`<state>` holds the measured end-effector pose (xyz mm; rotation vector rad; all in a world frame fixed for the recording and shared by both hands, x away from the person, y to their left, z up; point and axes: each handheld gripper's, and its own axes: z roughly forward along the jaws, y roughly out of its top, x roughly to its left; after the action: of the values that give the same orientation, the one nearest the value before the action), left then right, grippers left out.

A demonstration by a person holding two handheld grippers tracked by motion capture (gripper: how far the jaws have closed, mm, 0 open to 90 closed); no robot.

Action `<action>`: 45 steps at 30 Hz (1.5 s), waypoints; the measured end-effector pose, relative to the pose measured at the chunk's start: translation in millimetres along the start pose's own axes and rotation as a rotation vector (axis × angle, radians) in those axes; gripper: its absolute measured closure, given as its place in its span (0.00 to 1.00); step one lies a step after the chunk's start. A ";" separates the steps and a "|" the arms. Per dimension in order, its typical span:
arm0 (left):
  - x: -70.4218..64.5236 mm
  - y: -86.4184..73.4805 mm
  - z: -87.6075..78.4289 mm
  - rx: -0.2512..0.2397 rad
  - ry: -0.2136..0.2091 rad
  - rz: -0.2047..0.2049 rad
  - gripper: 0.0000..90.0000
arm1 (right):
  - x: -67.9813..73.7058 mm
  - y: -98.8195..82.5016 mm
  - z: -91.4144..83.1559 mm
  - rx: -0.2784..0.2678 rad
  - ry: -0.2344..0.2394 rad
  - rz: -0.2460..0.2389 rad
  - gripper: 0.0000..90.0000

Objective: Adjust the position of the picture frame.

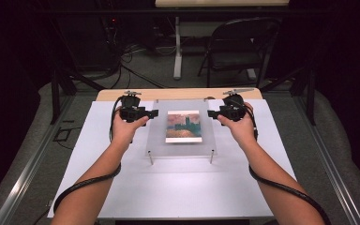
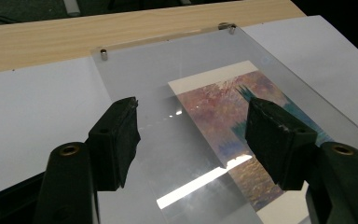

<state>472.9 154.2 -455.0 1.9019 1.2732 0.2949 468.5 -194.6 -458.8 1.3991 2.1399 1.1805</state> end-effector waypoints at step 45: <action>26.7 -30.6 67.2 0.088 -0.012 -0.154 0.37 | -16.3 -29.5 64.0 0.126 0.066 0.177 0.39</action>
<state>504.2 148.9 -526.8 1.8629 1.4359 0.1495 499.9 -184.4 -523.2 1.6556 2.2071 1.1879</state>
